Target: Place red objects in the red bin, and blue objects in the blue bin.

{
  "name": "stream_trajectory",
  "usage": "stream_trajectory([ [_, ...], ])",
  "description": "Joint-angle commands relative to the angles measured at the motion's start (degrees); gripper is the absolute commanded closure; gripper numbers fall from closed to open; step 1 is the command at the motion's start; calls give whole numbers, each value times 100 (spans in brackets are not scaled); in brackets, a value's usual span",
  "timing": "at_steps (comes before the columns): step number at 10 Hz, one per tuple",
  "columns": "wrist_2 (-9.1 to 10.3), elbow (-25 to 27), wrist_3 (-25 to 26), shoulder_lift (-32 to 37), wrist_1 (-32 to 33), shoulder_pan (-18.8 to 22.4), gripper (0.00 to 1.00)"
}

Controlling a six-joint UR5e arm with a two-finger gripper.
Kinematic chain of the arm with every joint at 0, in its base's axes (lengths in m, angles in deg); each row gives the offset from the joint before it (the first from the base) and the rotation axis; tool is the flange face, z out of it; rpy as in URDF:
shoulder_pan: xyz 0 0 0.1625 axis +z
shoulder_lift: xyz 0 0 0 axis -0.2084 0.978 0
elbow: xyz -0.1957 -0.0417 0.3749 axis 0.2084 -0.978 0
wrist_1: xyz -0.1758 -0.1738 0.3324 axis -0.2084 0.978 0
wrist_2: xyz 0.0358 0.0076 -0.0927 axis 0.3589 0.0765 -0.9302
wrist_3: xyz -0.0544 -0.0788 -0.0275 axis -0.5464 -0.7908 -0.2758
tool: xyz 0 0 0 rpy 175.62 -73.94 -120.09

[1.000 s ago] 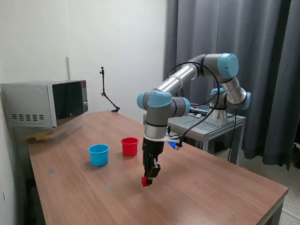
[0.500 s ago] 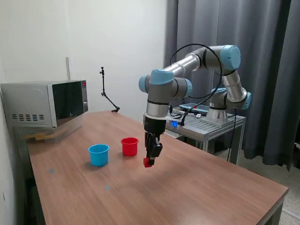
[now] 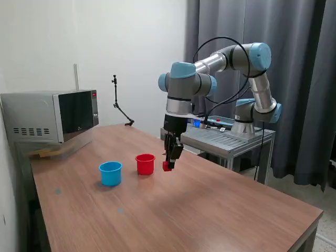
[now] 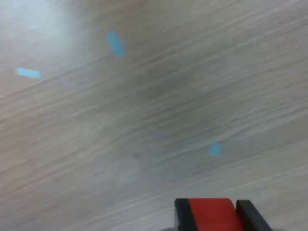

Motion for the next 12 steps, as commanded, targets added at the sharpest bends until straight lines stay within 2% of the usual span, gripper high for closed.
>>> stream_trajectory([
  [1, 10, 345, -14, 326, -1, -221, 100],
  [5, 19, 847, -14, 722, 7, -642, 100],
  [12, 28, 1348, -32, 1127, 25, -1310, 100],
])
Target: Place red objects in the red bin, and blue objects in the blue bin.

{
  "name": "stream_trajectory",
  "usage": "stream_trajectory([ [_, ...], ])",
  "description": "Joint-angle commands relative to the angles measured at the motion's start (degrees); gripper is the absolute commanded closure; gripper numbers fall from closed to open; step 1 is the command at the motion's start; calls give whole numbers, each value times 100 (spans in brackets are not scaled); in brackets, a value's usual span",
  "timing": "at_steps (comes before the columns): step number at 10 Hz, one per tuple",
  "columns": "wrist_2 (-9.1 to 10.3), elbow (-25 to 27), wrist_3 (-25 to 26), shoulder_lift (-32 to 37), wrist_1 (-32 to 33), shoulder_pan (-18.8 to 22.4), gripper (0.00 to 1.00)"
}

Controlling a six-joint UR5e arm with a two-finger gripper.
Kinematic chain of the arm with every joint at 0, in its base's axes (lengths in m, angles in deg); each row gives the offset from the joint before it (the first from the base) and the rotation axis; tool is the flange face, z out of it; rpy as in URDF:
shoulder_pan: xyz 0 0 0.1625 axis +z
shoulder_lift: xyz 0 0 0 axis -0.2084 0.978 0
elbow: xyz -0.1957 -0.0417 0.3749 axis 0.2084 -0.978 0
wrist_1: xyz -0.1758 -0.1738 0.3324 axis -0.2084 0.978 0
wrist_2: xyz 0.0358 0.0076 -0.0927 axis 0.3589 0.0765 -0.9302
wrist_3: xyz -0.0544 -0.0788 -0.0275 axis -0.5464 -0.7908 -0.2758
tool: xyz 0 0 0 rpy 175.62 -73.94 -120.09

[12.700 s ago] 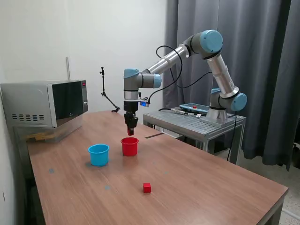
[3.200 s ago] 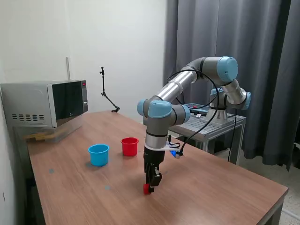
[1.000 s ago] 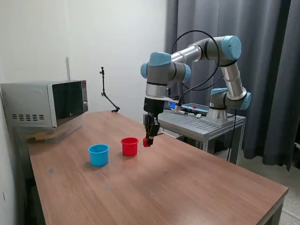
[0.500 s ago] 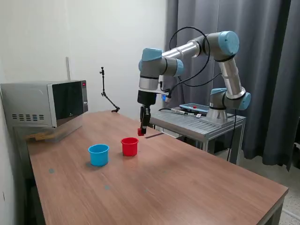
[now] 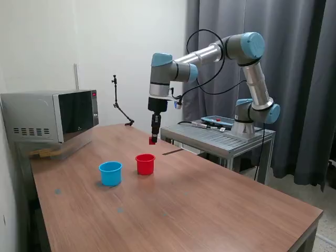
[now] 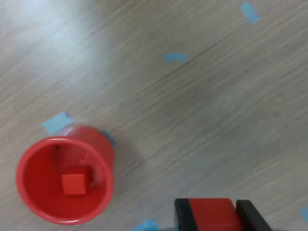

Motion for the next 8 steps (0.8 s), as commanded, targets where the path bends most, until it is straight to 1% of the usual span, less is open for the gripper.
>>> stream_trajectory([
  [1, 2, 141, 0, 102, 16, -230, 100],
  [8, 2, 598, -9, 366, 51, -828, 100],
])
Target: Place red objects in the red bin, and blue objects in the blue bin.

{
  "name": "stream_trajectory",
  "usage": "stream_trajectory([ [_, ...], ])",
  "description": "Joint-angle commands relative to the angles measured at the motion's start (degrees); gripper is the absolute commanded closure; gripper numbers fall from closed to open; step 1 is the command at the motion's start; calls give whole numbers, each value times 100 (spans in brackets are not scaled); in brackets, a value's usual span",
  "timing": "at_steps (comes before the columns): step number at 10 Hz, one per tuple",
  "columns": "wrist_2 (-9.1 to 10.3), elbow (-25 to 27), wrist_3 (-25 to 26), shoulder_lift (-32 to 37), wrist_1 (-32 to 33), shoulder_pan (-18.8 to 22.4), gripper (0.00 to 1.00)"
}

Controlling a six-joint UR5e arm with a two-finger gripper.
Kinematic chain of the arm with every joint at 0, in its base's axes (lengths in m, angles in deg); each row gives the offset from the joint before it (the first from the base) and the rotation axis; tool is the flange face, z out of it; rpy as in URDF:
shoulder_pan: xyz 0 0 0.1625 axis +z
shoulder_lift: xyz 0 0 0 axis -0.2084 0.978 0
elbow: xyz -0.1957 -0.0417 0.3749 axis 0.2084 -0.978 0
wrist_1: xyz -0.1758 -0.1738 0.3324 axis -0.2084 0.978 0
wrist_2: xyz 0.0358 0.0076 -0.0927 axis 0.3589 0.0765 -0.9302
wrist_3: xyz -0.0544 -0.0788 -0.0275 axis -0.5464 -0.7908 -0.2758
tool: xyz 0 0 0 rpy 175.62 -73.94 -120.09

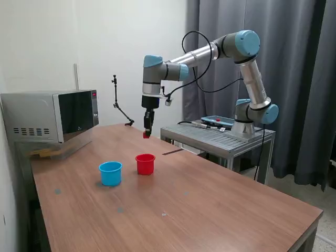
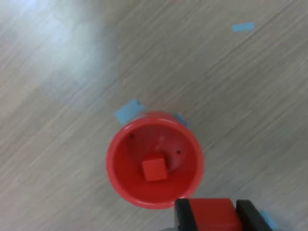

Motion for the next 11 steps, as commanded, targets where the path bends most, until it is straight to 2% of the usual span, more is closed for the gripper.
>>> stream_trajectory([
  [1, 4, 155, 0, 70, 5, -182, 100],
  [6, -14, 261, -9, 62, 66, -394, 100],
  [11, -22, 472, -9, -236, 654, -385, 100],
])
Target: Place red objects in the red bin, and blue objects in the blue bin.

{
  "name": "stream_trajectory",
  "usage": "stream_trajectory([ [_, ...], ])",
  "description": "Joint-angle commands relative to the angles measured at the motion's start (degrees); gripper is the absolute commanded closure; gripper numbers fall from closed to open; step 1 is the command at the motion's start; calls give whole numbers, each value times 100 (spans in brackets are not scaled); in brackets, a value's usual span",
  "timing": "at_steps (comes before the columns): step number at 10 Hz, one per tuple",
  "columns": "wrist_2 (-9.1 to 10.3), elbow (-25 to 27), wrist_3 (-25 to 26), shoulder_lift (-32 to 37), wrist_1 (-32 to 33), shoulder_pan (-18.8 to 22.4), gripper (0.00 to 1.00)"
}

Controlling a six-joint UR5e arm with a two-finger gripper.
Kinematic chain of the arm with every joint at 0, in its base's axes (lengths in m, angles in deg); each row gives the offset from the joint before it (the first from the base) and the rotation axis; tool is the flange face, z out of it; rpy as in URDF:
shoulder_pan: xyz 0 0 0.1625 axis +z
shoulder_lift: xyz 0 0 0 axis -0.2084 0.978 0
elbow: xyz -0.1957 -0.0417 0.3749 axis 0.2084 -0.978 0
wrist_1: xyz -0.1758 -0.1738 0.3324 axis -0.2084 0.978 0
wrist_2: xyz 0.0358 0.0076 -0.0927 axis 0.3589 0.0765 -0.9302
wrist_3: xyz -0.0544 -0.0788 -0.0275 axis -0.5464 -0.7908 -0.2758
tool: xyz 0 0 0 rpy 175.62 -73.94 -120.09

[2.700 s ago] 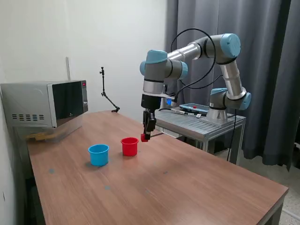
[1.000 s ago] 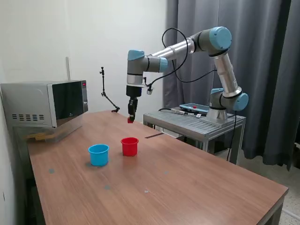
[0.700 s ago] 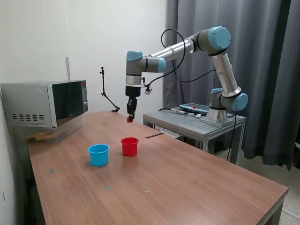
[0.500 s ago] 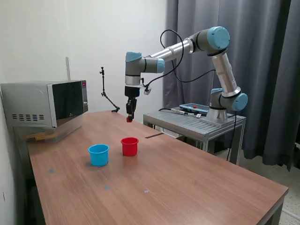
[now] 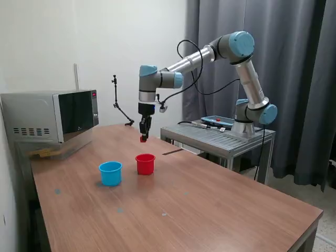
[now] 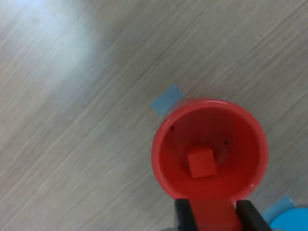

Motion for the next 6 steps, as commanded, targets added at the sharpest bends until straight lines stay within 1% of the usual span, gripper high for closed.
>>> stream_trajectory([
  [1, -24, 198, 0, -151, 401, 14, 100],
  [4, -33, 322, 9, -283, 500, 66, 100],
  [6, -33, 279, 18, -336, 500, 75, 100],
])
